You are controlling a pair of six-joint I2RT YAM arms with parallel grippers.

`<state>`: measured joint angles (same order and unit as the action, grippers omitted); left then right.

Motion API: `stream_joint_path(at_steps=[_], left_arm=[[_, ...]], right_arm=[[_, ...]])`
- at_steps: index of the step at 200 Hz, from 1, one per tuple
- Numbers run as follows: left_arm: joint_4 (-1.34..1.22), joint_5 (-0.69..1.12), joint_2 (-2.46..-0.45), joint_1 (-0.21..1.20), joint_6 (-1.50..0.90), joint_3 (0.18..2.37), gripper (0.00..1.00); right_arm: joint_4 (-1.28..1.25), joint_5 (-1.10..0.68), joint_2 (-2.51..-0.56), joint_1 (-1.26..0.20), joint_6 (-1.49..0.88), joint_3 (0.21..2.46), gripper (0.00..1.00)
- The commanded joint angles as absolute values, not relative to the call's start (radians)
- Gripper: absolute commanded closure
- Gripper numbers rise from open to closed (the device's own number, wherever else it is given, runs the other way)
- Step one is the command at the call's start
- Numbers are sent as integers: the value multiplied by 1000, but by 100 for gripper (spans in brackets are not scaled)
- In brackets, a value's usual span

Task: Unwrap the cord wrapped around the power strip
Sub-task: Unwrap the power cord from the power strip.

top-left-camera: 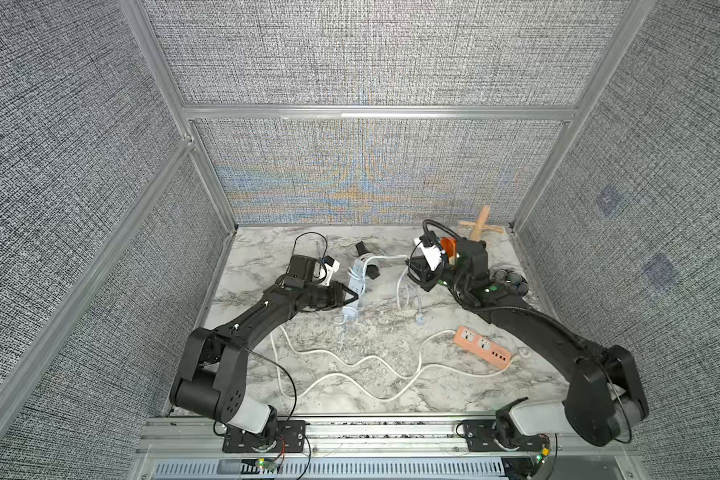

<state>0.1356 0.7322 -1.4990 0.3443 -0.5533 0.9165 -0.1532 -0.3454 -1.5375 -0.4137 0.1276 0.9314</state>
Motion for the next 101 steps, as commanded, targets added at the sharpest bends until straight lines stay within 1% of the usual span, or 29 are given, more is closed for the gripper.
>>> stream_joint_path(at_steps=[1,35,80,101], left_arm=[[-51,764,-1472,338,-630,923,100],[-80,843,-1453,337,-661,937,100],[-78,798,-1357,328,-675,904,100],[6,759,-1330,323,-627,917,100]], right_arm=[[-180,-271,-1532,-412,70,839,100],[-192,-180,-1606,-411,-24,809,100],[-85,-111,-1745,-411,-106,901,100],[-31,-121,-1751,-411,-79,919,100]])
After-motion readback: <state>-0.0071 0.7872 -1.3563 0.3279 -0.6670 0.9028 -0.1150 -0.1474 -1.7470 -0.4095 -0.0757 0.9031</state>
